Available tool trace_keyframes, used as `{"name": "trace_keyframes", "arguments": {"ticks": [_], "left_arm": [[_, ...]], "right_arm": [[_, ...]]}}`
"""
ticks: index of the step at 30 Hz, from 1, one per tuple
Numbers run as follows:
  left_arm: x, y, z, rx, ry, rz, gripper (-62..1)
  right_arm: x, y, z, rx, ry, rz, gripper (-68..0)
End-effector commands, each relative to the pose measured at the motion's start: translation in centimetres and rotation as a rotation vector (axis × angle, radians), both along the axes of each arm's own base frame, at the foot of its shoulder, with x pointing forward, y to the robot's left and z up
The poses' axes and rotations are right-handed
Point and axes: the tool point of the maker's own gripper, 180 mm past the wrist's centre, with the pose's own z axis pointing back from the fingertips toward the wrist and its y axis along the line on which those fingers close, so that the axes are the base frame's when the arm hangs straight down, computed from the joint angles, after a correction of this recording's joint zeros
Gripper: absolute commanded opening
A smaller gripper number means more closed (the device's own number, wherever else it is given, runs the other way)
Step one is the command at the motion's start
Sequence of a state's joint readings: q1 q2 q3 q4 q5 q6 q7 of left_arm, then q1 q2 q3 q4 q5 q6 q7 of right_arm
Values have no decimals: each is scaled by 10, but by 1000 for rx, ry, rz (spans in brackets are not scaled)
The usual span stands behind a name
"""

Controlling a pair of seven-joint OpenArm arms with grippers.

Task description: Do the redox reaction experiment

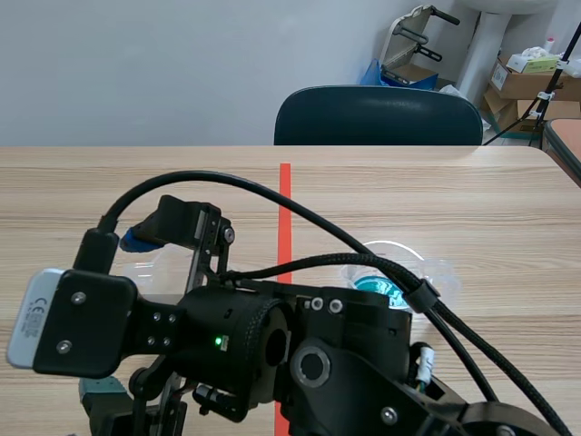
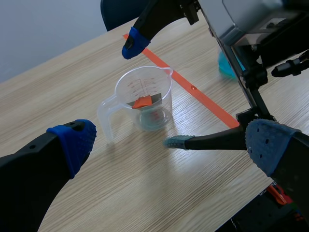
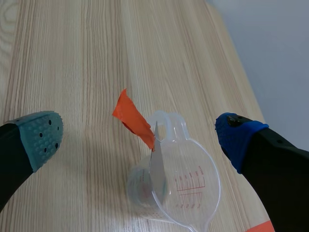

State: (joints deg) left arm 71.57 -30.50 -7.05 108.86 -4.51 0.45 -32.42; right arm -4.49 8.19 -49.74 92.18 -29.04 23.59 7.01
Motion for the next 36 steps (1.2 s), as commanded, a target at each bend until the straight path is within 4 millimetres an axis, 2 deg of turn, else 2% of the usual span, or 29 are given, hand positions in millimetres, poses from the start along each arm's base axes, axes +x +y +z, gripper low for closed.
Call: {"name": "trace_keyframes", "arguments": {"ticks": [1, 4, 10, 19, 25, 30, 36], "left_arm": [[5, -3, 11, -17, -40, -1, 14], [5, -3, 11, -18, -41, -2, 14], [5, -4, 12, -18, -42, -2, 14], [5, -3, 12, -16, -44, 0, 14], [6, -2, 12, -11, -47, 1, 14], [6, 0, 13, -6, -51, 3, 14], [6, 0, 13, -6, -51, 3, 14]], "right_arm": [[4, 1, 11, 28, -20, -1, -27], [4, 3, 12, 25, -29, -1, -133], [6, 7, 12, 24, -21, -16, -250], [7, 12, -5, -9, 19, -27, -448], [7, 11, -6, -11, 19, -27, -535], [8, 11, -3, -8, 13, -29, -669], [11, 13, 18, 24, -27, -36, -669]]}}
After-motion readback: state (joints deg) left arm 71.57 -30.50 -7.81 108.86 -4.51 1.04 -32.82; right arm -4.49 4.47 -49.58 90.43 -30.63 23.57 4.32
